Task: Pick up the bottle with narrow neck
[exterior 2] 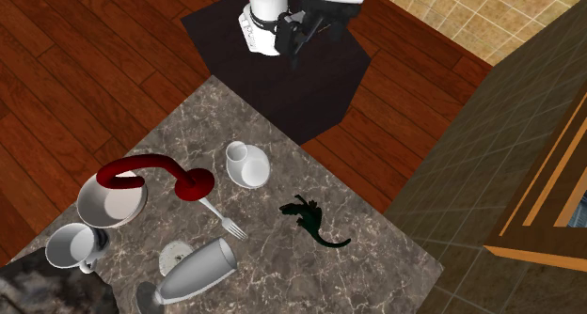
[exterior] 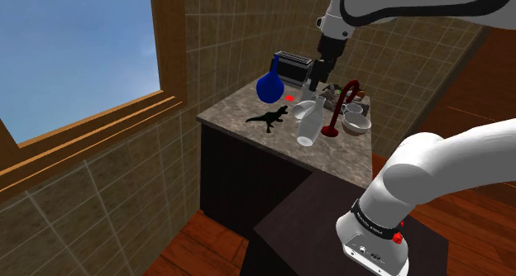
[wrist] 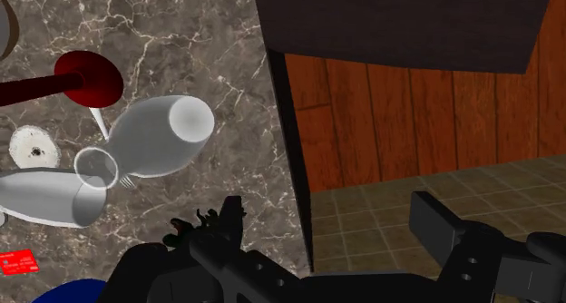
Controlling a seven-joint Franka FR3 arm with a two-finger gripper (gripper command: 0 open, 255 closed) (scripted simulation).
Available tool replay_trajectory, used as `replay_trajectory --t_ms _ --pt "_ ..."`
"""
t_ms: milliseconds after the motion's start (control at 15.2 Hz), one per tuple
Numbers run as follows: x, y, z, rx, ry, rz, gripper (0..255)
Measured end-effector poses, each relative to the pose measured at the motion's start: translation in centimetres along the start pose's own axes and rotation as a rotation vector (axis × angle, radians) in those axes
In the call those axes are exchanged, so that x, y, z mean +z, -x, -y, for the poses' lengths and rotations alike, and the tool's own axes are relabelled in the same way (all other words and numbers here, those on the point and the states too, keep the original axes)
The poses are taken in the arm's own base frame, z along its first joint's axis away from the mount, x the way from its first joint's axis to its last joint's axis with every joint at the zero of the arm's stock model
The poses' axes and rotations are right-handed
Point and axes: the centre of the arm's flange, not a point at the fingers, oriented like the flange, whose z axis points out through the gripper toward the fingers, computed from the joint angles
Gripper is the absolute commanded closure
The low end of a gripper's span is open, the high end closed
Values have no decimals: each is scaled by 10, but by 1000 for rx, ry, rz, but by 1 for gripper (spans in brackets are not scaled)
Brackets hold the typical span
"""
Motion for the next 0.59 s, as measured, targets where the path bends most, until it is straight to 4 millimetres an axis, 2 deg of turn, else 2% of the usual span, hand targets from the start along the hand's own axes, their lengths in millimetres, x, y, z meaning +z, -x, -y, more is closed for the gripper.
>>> replay_trajectory --t_ms 132,594 --pt "12 -3 -28 9 -9 -3 0" --pt "63 -6 -106 39 -43 -16 0"
